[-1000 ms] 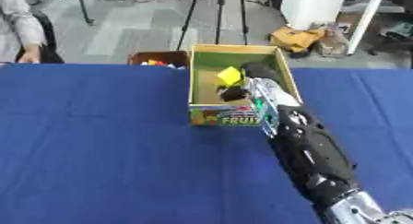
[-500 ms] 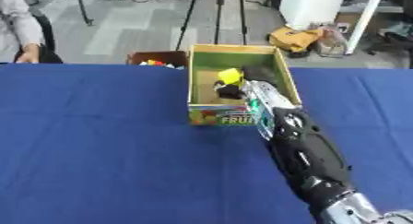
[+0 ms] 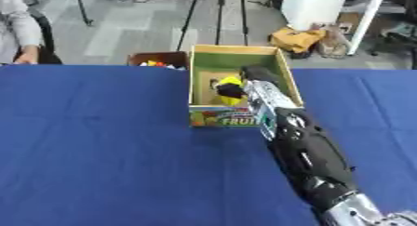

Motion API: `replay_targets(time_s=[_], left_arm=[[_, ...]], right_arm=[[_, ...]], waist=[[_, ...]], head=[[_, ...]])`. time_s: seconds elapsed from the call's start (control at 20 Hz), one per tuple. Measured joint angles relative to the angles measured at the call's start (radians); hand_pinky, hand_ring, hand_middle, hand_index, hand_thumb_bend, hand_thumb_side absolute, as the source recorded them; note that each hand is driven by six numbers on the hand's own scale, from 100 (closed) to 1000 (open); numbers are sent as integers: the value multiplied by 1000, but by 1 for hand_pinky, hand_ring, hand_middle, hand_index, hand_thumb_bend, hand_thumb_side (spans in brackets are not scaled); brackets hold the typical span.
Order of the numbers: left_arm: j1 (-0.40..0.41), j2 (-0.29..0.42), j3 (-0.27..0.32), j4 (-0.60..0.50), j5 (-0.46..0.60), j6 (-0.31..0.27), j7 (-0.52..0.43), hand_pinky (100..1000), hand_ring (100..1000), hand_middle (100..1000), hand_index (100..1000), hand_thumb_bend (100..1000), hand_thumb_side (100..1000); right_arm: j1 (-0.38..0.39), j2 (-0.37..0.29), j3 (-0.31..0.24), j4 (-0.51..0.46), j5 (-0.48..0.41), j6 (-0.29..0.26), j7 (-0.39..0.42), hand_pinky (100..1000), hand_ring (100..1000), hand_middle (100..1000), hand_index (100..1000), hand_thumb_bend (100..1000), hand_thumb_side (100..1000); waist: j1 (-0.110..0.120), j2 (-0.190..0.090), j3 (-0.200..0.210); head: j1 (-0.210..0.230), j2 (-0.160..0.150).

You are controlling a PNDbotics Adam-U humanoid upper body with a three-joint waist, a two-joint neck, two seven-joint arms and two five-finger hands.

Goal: Pick up objects on the table and place them in the box.

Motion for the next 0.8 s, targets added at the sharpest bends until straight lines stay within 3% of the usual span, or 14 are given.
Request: replay_targets(time_s=[0.4, 0.8], left_arm=[[2, 0, 0, 0, 1, 0, 0, 618, 680, 849, 988, 218, 1000], [10, 0, 0, 0, 1, -3, 5, 618, 681, 848, 988, 219, 1000]], right_arm=[[-4, -13, 15, -122, -34, -33, -19, 871, 867, 782, 913, 414, 938], [5, -98, 67, -304, -100, -87, -15, 885, 864, 783, 911, 413, 929]], waist=[[3, -12, -6], [11, -27, -20]], head=[[1, 0], [13, 1]])
